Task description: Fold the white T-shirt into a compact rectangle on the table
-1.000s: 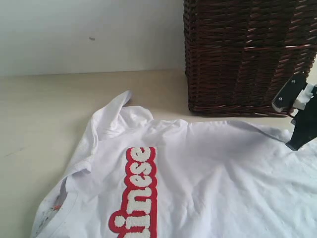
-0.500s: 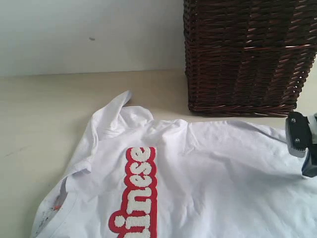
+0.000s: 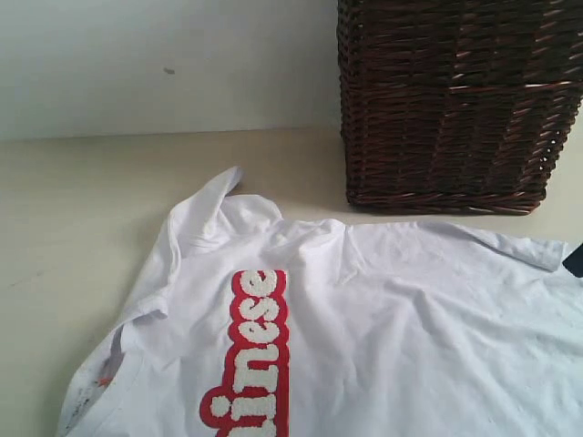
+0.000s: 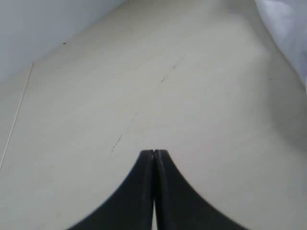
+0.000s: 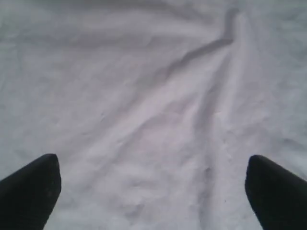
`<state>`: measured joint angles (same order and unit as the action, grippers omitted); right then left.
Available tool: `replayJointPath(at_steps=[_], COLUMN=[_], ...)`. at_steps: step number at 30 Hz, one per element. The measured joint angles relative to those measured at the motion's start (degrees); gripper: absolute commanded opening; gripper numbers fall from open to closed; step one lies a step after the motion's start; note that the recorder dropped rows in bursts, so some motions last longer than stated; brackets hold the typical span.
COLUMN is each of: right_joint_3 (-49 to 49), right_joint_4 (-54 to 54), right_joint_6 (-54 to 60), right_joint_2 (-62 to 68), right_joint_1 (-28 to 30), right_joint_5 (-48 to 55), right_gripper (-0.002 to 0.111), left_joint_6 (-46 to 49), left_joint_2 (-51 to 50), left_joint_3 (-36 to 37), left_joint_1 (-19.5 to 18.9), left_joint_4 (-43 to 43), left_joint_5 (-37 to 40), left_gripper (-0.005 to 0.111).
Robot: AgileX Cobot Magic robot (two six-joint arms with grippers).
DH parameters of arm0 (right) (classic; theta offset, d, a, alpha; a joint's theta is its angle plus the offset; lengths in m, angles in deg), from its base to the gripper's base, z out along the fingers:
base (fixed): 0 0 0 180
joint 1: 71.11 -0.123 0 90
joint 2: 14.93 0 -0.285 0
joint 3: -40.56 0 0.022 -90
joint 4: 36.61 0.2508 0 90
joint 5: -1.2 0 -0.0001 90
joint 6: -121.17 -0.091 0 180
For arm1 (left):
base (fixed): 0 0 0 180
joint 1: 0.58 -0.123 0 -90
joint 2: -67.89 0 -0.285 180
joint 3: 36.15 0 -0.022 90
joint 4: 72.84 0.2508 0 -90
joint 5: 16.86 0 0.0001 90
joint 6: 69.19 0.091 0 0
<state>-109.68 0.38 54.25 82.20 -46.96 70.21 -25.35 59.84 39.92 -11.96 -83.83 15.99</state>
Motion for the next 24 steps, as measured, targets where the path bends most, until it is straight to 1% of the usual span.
replayJointPath(at_steps=[2, 5, 6, 7, 8, 10, 16, 24], right_joint_3=[0.0, 0.0, 0.0, 0.1, 0.2, 0.2, 0.2, -0.1], right_joint_4=[0.6, -9.8, -16.9, -18.9, -21.6, -21.9, -23.9, -25.8], right_joint_6=[-3.3, -2.6, -1.8, -1.2, 0.6, 4.5, 7.0, 7.0], right_joint_2=[0.0, 0.7, 2.2, 2.9, 4.9, 7.6, 12.4, 14.8], right_joint_1=[0.1, 0.2, 0.2, 0.2, 0.3, 0.3, 0.3, 0.3], right_joint_5=[0.2, -0.1, -2.9, -5.5, -11.5, -18.1, -25.7, -27.4], right_gripper=[0.103, 0.103, 0.103, 0.103, 0.103, 0.103, 0.103, 0.103], left_joint_6=[0.0, 0.0, 0.0, 0.0, 0.0, 0.0, 0.0, 0.0], left_joint_2=[0.0, 0.0, 0.0, 0.0, 0.0, 0.0, 0.0, 0.0], left_joint_3=[0.0, 0.0, 0.0, 0.0, 0.0, 0.0, 0.0, 0.0], left_joint_1=[0.0, 0.0, 0.0, 0.0, 0.0, 0.0, 0.0, 0.0], left_joint_4=[0.0, 0.0, 0.0, 0.0, 0.0, 0.0, 0.0, 0.0], left_joint_5=[0.0, 0.0, 0.0, 0.0, 0.0, 0.0, 0.0, 0.0], left_gripper=[0.0, 0.0, 0.0, 0.0, 0.0, 0.0, 0.0, 0.0])
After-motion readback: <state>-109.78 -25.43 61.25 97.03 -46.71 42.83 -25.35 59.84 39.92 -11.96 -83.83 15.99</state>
